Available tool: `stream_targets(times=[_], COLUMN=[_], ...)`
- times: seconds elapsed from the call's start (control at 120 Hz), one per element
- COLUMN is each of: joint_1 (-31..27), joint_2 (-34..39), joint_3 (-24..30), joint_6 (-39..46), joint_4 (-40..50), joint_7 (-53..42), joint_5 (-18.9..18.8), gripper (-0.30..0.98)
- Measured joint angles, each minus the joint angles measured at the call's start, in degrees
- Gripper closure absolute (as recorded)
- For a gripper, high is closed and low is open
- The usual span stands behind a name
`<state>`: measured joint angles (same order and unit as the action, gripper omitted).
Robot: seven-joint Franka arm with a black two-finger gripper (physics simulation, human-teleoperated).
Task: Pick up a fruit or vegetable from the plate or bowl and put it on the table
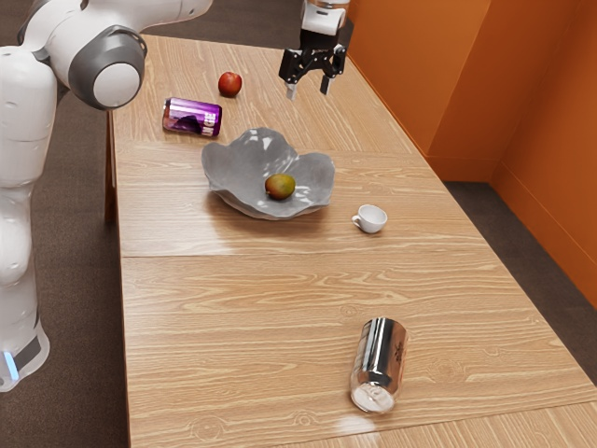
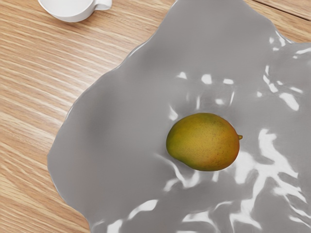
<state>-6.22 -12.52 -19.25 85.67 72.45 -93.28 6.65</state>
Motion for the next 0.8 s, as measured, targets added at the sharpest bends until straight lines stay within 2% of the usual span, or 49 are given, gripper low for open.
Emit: stream_targets(times=[0.283,0.333,0.392,0.483,0.617,0.692,0.8], joint_1=[-0.09,-0.54,0.34,2.07,5.91,5.93,5.77], joint_2=[0.03,1.06,5.44,9.11,2.33,-1.16,-2.44], joint_3=[-0.19,-0.47,-0.12,1.67,2.87,2.88,2.83], joint_6=[-0.14,-0.82,-2.34,-3.95,-5.43,-5.76,-5.30], joint_4=[-0.08,-3.23,-7.60,-9.41,-8.18,-6.00,-2.08], joint_7=[-0.06,0.07,0.76,2.22,4.36,3.90,2.59], joint_5=[0.27,0.68,-0.62,-1.99,-4.66,-5.77,-6.55], gripper=[0.00,0.00,0.00,0.00,0.00,0.00,0.00])
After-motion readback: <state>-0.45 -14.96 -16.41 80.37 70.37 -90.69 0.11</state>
